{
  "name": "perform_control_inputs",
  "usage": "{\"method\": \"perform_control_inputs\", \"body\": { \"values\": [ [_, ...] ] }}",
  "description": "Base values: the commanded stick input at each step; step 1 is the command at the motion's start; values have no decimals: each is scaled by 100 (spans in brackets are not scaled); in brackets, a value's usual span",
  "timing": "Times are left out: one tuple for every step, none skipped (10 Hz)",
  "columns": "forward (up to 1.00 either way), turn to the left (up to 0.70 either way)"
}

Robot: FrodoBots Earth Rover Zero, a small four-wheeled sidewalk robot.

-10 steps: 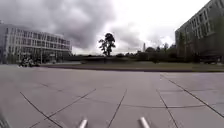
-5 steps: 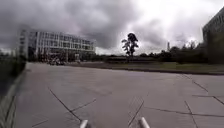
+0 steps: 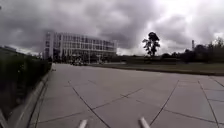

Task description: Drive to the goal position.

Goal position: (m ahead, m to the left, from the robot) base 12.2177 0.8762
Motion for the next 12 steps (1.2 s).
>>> {"method": "perform_control_inputs", "body": {
  "values": [
    [0,0],
    [0,0],
    [0,0],
    [0,0],
    [9,0],
    [50,0],
    [50,0],
    [50,0],
    [50,0],
    [50,38],
    [50,50],
    [50,50]
  ]
}}
